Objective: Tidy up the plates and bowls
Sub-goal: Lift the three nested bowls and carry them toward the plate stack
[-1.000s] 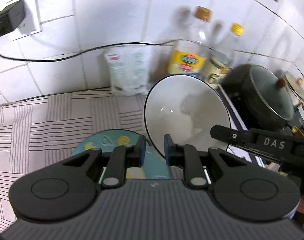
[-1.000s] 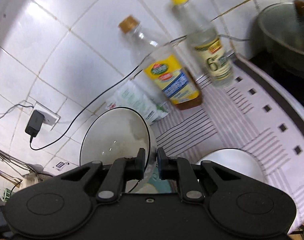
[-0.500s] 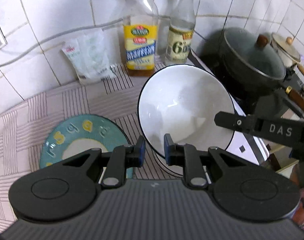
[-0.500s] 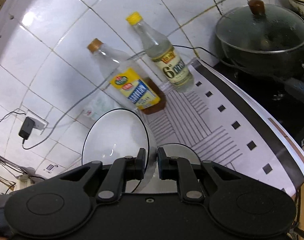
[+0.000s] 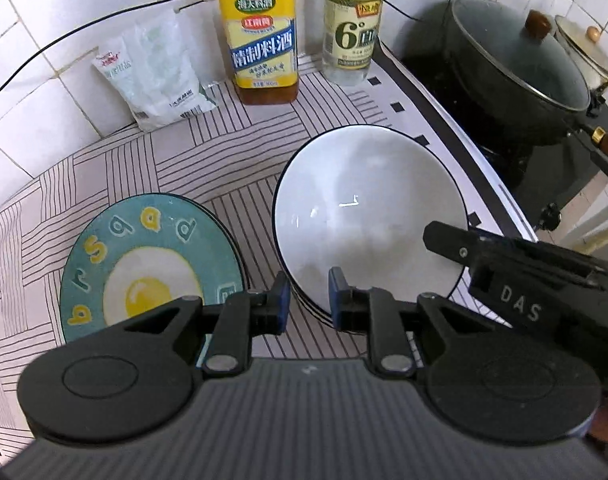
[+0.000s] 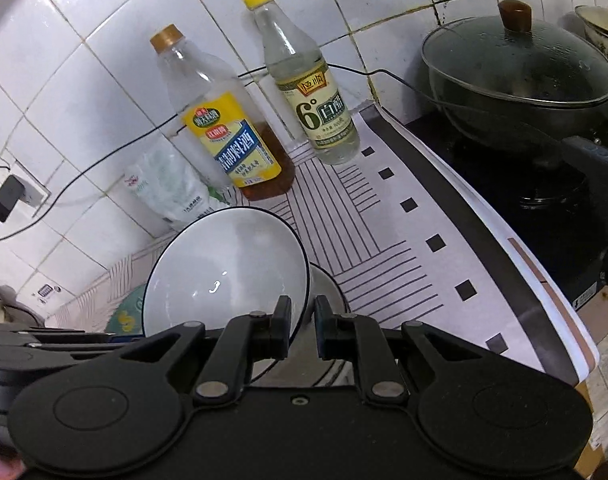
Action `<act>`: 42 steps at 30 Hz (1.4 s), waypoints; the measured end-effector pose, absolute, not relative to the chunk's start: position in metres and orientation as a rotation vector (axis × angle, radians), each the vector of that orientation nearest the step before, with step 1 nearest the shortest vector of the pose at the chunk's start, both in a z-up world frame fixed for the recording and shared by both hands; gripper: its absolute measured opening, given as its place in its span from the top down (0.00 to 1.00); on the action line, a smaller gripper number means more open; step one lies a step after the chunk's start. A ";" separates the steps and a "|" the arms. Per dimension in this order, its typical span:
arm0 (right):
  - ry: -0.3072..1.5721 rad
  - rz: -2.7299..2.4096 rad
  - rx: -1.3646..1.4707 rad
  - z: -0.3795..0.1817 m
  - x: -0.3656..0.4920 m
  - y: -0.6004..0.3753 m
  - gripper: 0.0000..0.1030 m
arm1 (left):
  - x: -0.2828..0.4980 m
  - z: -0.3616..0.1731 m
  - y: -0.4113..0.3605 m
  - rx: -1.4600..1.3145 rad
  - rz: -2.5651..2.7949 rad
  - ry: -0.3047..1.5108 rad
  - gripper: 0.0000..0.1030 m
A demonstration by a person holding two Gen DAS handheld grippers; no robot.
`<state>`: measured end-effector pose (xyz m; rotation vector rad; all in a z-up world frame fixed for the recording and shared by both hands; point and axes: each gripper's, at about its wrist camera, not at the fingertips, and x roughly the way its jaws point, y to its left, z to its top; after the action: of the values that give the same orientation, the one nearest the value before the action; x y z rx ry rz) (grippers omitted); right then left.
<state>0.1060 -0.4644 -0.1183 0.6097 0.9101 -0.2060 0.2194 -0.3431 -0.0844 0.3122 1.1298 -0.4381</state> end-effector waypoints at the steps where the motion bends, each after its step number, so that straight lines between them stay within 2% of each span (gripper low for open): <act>1: 0.911 -0.200 0.607 -0.119 0.106 -0.465 0.84 | 0.219 -0.086 -0.344 0.318 -0.437 1.131 0.83; 9: 0.910 -0.181 0.503 -0.119 0.107 -0.460 0.85 | 0.222 -0.099 -0.349 0.320 -0.433 1.193 0.81; 12: 0.901 -0.180 0.458 -0.121 0.109 -0.455 0.85 | 0.223 -0.103 -0.350 0.304 -0.423 1.226 0.73; 16: 0.900 -0.215 0.320 -0.122 0.113 -0.444 0.85 | 0.223 -0.104 -0.352 0.296 -0.425 1.229 0.72; 23: 0.876 -0.202 0.475 -0.127 0.107 -0.464 0.85 | 0.229 -0.105 -0.345 0.232 -0.422 1.255 0.69; 29: 0.852 -0.193 0.487 -0.121 0.101 -0.461 0.81 | 0.226 -0.091 -0.339 0.174 -0.423 1.236 0.65; 32: 0.806 -0.182 0.489 -0.108 0.092 -0.459 0.75 | 0.223 -0.083 -0.332 0.133 -0.416 1.211 0.65; 38: 0.773 -0.099 0.378 -0.077 0.075 -0.442 0.72 | 0.214 -0.067 -0.319 0.065 -0.428 1.175 0.65; 42: 0.761 -0.065 0.346 -0.059 0.061 -0.431 0.64 | 0.204 -0.058 -0.312 0.058 -0.428 1.143 0.64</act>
<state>0.0608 -0.4313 -0.0586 0.3463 0.7609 -0.0650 0.2035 -0.3115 -0.0578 0.0577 1.1432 -0.4276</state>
